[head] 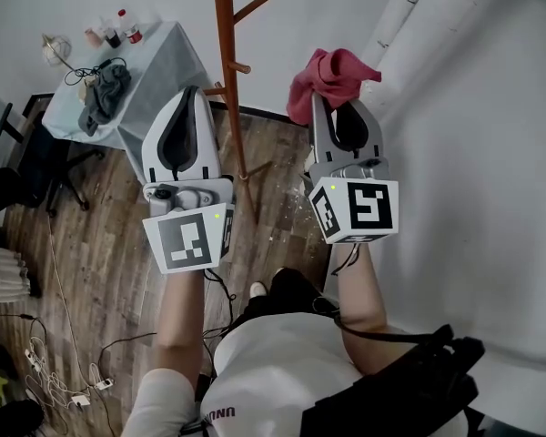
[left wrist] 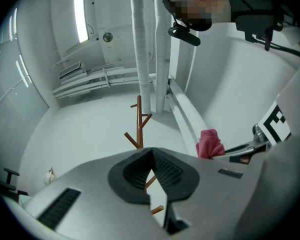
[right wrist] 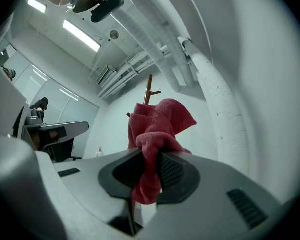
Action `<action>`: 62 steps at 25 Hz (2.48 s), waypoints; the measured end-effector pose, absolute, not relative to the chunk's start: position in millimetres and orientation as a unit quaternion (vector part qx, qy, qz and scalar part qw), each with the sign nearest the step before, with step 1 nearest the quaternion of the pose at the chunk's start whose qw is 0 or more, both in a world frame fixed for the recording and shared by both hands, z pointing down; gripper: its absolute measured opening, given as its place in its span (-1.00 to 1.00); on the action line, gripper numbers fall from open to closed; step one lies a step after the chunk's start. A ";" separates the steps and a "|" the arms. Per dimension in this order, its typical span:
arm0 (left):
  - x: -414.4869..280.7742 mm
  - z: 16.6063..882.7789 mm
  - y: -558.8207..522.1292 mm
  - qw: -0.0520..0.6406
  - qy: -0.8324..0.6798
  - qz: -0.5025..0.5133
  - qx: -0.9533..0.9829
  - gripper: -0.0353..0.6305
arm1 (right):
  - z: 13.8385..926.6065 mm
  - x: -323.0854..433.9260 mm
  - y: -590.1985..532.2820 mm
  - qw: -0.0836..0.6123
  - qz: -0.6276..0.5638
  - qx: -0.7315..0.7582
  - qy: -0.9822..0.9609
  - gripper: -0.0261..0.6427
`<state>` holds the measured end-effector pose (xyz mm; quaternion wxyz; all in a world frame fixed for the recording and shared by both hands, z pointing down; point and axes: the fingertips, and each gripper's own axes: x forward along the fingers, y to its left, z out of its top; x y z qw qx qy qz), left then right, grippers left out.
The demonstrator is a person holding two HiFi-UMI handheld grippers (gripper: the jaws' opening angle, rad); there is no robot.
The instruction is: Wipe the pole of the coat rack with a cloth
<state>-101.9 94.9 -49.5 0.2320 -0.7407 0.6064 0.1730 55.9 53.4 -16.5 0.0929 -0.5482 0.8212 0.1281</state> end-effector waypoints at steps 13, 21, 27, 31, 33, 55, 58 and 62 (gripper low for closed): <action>-102.3 -27.9 22.0 0.220 0.644 0.148 -0.718 -0.85 | 13.5 62.3 -39.4 0.073 0.084 -0.526 0.843 -0.70; -97.0 -8.7 -15.2 0.203 0.662 0.132 -0.709 -0.85 | 49.8 53.1 -73.9 0.035 0.064 -0.489 0.869 -0.70; -95.8 9.0 -37.1 0.183 0.660 0.115 -0.719 -0.85 | 81.8 35.0 -96.2 0.017 0.041 -0.475 0.879 -0.70; -100.2 10.9 -50.5 0.178 0.655 0.109 -0.726 -0.85 | 88.4 16.0 -108.4 0.011 0.029 -0.468 0.883 -0.70; -101.5 12.6 -57.9 0.176 0.652 0.107 -0.730 -0.85 | 91.6 7.7 -115.3 0.006 0.024 -0.465 0.885 -0.70; -112.0 79.4 -87.2 0.118 0.640 0.080 -0.755 -0.85 | 152.6 -37.7 -149.4 -0.042 0.004 -0.444 0.895 -0.70; -110.2 84.1 -89.7 0.117 0.638 0.077 -0.757 -0.85 | 158.0 -38.0 -150.8 -0.047 0.005 -0.442 0.896 -0.70; -108.5 88.4 -92.0 0.117 0.632 0.074 -0.762 -0.85 | 163.7 -38.7 -151.2 -0.052 0.000 -0.440 0.896 -0.70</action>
